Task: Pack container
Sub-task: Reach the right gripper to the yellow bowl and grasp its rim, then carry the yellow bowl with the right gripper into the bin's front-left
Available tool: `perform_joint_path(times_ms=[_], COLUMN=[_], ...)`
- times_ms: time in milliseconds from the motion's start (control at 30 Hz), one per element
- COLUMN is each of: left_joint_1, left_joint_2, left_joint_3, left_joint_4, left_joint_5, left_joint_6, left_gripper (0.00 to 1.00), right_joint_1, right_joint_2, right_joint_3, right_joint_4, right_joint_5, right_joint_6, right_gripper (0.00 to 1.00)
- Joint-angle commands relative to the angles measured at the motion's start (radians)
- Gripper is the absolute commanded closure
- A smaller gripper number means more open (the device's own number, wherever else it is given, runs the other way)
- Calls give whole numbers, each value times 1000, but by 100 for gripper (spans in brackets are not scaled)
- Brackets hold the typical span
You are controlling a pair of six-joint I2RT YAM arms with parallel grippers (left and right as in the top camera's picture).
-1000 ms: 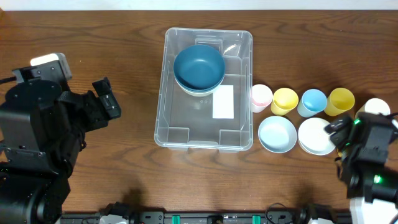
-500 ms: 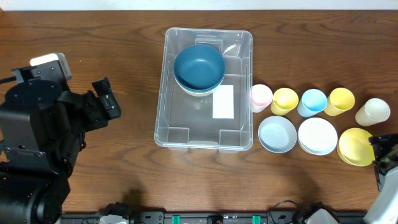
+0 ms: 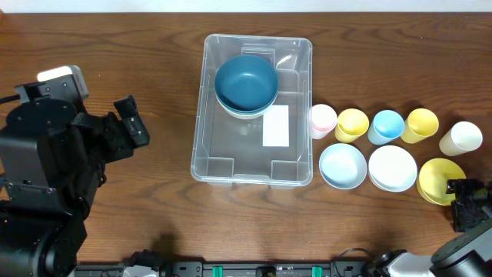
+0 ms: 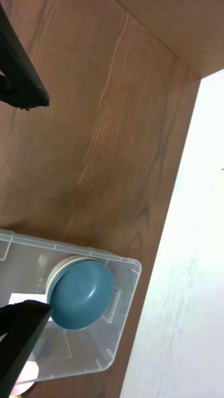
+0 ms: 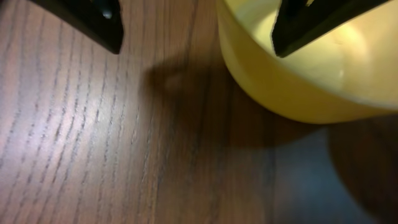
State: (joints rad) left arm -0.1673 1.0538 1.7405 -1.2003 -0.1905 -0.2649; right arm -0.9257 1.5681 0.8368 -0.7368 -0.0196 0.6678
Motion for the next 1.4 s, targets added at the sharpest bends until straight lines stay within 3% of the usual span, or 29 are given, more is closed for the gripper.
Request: perform_joint_path(times_ms=[0, 67, 167, 233, 367, 533, 667, 800, 933, 1067, 1367], left_joint_1=[5, 5, 5, 5, 5, 5, 5, 5, 5, 5, 5], left_joint_2=[-1, -1, -1, -1, -1, -1, -1, -1, -1, -1, -1], left_joint_3=[-2, -2, -2, -2, -2, -2, -2, -2, -2, -2, -2], left_joint_4=[0, 0, 0, 0, 0, 0, 0, 0, 0, 0, 0], left_joint_5=[-13, -13, -13, -13, -13, -13, -13, -13, -13, -13, -13], left_joint_6=[2, 2, 2, 2, 2, 2, 2, 2, 2, 2, 2], left_gripper=[2, 2, 2, 2, 2, 2, 2, 2, 2, 2, 2], right_joint_1=[7, 11, 11, 11, 11, 17, 61, 205, 465, 778, 1475], right_joint_2=[21, 22, 20, 11, -50, -220, -405, -592, -713, -737, -528], right_joint_3=[9, 9, 9, 9, 10, 10, 18, 34, 69, 120, 154], right_joint_4=[20, 27, 21, 3, -45, -102, -138, -147, -152, -148, 7], right_joint_5=[12, 15, 16, 16, 31, 18, -102, -280, -358, -298, 29], right_joint_6=[3, 3, -29, -34, -38, -42, -42, -68, -67, -43, -34], right_gripper=[31, 38, 69, 84, 96, 99, 99, 99, 98, 98, 98])
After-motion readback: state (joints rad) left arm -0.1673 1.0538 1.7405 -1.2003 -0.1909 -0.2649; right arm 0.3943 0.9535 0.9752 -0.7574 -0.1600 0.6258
